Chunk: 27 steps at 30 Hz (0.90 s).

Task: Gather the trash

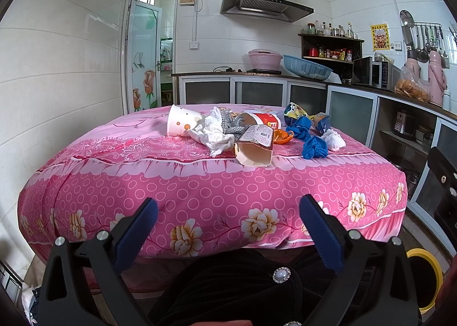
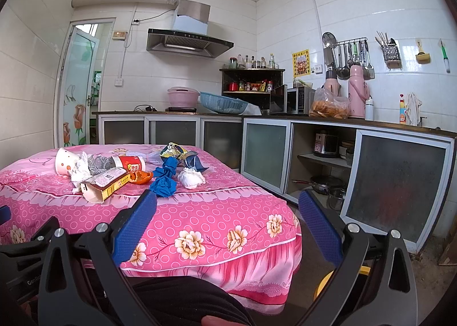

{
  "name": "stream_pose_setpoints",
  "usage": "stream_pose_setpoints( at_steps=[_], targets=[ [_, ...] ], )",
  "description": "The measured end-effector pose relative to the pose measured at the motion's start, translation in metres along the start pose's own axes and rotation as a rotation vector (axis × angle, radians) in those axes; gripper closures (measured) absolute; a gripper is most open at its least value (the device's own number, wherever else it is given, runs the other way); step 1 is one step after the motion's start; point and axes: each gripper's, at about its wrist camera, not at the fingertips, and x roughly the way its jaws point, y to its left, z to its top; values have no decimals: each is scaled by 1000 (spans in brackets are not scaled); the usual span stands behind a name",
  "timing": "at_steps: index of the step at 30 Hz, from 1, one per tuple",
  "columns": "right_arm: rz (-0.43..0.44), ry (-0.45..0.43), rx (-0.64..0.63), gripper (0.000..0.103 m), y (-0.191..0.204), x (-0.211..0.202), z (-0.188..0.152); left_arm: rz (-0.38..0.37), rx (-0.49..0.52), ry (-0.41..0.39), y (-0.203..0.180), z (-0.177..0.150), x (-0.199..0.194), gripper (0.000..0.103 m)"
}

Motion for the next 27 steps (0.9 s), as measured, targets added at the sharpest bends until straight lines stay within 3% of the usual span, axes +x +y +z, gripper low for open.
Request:
stream_pose_setpoints(
  at_steps=[27],
  targets=[
    [-6, 5, 3, 8, -1, 2, -1, 1, -1, 3, 4, 3, 2, 8]
  ],
)
